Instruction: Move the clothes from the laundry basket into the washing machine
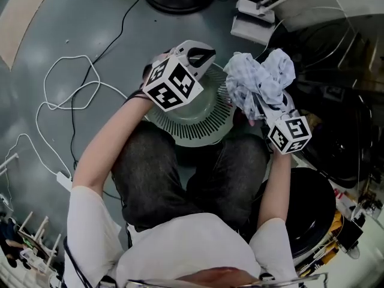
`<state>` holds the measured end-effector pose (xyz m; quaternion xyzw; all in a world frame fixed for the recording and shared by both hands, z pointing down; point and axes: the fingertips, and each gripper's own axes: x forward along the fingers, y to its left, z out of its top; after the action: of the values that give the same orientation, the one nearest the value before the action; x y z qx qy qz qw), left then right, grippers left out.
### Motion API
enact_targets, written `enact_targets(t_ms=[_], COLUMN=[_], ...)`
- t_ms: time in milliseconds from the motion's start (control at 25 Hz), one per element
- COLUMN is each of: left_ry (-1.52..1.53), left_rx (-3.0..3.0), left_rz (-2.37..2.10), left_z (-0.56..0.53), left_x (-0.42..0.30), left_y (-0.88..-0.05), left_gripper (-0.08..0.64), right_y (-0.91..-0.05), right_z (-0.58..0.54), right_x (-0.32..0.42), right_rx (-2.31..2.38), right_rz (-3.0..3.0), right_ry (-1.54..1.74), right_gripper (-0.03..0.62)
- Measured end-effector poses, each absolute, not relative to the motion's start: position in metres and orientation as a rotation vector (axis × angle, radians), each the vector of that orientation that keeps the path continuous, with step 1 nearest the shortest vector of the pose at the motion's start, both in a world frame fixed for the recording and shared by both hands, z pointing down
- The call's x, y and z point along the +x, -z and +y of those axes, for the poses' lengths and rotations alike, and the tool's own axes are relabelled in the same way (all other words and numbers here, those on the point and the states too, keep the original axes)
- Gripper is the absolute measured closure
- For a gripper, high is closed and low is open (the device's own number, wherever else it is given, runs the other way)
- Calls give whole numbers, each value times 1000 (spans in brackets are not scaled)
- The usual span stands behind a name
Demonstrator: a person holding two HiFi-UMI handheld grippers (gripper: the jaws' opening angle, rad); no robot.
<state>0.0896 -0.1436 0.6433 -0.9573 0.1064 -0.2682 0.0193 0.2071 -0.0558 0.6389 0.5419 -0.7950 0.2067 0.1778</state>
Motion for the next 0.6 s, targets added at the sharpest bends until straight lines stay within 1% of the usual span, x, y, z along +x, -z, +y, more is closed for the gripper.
enact_targets(t_ms=[360,600], left_ry=[788,708], left_rx=[-2945,-2956], left_rz=[78,-10], left_z=[-101,-68], left_x=[142,183], left_y=[-629,-593], left_gripper=[555,555], right_y=[-626,-612], right_z=[0,37], right_x=[238,259], right_rx=[1637,1745], right_rz=[-2158,-2108], right_ry=[-495,-471], right_gripper=[385,387])
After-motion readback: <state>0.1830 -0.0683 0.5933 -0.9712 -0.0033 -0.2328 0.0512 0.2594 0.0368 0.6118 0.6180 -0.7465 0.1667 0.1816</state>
